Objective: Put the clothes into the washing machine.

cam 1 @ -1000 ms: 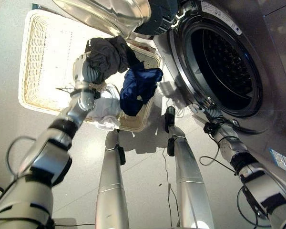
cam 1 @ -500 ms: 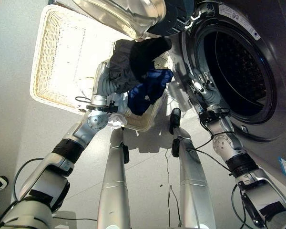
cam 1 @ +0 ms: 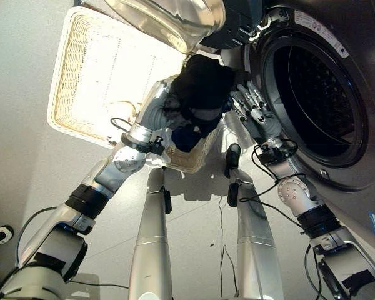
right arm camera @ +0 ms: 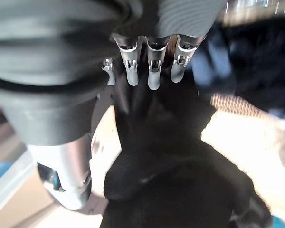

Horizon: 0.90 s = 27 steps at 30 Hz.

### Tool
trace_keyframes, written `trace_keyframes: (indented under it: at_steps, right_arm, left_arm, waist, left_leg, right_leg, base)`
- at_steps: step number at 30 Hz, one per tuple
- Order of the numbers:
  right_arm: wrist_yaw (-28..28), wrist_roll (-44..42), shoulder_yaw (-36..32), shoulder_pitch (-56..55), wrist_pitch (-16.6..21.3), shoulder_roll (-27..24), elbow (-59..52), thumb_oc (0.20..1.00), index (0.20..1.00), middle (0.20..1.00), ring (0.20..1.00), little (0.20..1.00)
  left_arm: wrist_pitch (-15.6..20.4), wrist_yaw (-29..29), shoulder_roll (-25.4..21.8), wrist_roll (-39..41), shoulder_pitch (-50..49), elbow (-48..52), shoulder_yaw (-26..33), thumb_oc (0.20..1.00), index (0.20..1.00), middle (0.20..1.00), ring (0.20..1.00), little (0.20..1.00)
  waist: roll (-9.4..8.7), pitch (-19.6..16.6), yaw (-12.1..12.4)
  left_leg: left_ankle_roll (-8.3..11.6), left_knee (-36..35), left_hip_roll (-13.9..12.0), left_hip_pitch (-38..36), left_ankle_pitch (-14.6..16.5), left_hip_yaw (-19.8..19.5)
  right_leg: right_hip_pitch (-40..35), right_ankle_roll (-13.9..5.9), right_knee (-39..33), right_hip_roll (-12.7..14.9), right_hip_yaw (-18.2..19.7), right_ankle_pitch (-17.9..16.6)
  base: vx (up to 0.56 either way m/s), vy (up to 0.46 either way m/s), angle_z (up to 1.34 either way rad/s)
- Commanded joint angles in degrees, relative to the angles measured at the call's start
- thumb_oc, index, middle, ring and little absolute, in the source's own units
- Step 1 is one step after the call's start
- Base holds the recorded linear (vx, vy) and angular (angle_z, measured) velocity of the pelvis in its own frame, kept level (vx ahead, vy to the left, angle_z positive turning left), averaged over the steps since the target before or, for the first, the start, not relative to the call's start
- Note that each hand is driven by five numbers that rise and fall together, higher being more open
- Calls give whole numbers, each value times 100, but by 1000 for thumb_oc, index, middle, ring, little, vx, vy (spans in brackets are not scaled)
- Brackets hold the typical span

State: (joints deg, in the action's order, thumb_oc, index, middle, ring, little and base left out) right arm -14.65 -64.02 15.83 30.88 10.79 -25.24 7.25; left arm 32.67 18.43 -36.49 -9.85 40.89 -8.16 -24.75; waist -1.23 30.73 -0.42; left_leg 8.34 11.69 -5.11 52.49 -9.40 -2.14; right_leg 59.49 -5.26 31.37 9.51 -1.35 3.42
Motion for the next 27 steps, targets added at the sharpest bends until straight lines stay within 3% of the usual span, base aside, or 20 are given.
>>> trace_keyframes:
  at_steps: [1,9,13,16,20,27]
  right_arm:
    - [-351,-162,53,-93,-129,-49,-687,1000,1000,1000,1000,1000]
    - [-352,-88,226,38,-239,40,-902,1000,1000,1000,1000,1000]
    - [-411,-83,243,73,-265,90,-881,1000,1000,1000,1000,1000]
    - [-499,-122,238,88,-350,119,-912,1000,1000,1000,1000,1000]
    - [-977,-554,287,122,-712,36,-1067,1000,1000,1000,1000,1000]
    - [-1625,-1103,374,14,-1255,-33,-1161,1000,1000,1000,1000,1000]
  left_arm:
    - [611,-395,100,331,174,799,43,200,200,200,200,200]
    - [885,-985,301,588,190,1217,56,200,200,200,200,200]
    - [777,-1139,400,543,208,1296,49,200,200,200,200,200]
    - [526,-1044,405,339,238,1303,37,200,200,200,200,200]
    - [-57,-288,161,-848,348,1119,-18,200,200,200,200,200]
    - [-96,13,-126,-1113,373,1022,-71,200,200,200,200,200]
  waist:
    - [47,-94,-31]
    - [43,-94,10]
    - [48,-94,24]
    - [46,-94,25]
    - [36,-94,24]
    - [50,-94,42]
  left_leg:
    - [-448,529,495,97,477,-129]
    - [-449,494,526,61,465,-149]
    - [-454,484,553,59,456,-168]
    - [-453,473,565,52,443,-174]
    - [-433,468,560,37,436,-164]
    - [-431,442,559,8,418,-163]
  right_leg:
    - [-445,-143,-1280,-239,-360,-941]
    - [-494,-152,-1322,-229,-399,-948]
    - [-504,-152,-1333,-228,-420,-959]
    - [-506,-158,-1337,-234,-425,-973]
    - [-537,-171,-1376,-214,-454,-978]
    - [-572,-185,-1412,-184,-498,-1000]
  base:
    - [0,0,0]
    - [0,0,0]
    - [0,0,0]
    - [-1,-5,1]
    - [0,0,0]
    - [0,0,0]
